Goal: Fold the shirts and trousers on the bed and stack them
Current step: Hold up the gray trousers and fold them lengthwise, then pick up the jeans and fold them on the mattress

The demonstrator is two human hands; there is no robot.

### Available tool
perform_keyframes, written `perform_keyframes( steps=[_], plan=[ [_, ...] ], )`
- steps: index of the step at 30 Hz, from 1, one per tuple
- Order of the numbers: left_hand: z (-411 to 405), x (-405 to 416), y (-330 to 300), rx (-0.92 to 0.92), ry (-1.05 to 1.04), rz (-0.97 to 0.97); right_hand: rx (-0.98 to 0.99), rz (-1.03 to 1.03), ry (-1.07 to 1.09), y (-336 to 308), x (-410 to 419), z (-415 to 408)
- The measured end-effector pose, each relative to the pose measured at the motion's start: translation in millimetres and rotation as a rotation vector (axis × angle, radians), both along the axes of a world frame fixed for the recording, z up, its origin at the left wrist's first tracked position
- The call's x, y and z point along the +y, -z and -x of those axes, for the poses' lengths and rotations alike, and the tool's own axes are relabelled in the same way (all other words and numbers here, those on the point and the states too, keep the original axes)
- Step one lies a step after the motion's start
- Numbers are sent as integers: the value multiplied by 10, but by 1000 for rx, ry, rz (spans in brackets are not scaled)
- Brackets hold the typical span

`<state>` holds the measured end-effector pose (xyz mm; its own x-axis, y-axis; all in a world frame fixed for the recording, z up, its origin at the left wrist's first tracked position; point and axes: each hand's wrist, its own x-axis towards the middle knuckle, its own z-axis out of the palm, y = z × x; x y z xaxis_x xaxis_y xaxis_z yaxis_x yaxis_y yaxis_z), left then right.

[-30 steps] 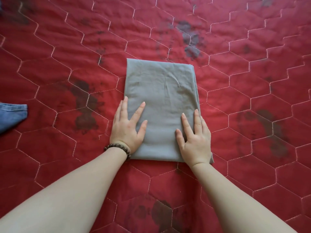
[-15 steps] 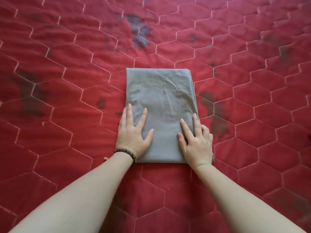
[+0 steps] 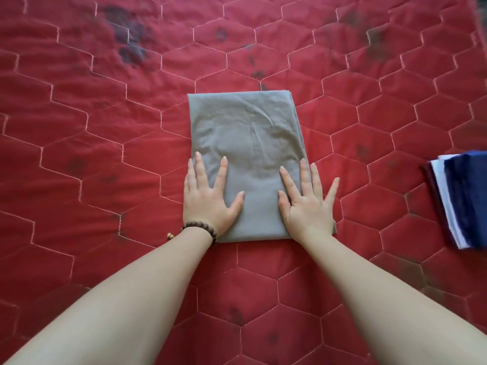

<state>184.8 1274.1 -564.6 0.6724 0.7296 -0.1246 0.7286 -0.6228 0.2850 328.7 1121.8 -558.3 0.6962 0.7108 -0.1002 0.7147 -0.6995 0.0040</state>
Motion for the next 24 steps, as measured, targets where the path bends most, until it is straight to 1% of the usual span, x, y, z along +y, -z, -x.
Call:
perform_keyframes(
  steps=[2, 4, 5, 10, 12, 17, 21, 24],
  plan=[
    [-6, 1, -64, 89, 16, 8, 26, 110, -4, -19, -2, -12],
    [30, -6, -167, 165, 44, 37, 61, 165, -1, -113, 12, 9],
    [89, -17, -228, 173, 42, 61, 78, 175, 0, -190, 28, 43],
    [619, -40, -715, 93, -39, 89, 99, 38, -4, -721, 71, 433],
    [885, -8, -1007, 44, -52, 75, 114, -12, -3, -1001, 121, 683],
    [1873, 182, -1980, 13, -55, 42, 193, -13, 11, -1959, 381, 1587],
    [2798, 446, -2845, -31, -40, -27, 234, -135, 3, -2777, 599, 2497],
    [3373, 639, -3313, -73, -77, -34, 252, -199, 6, -3169, 777, 3087]
  ],
)
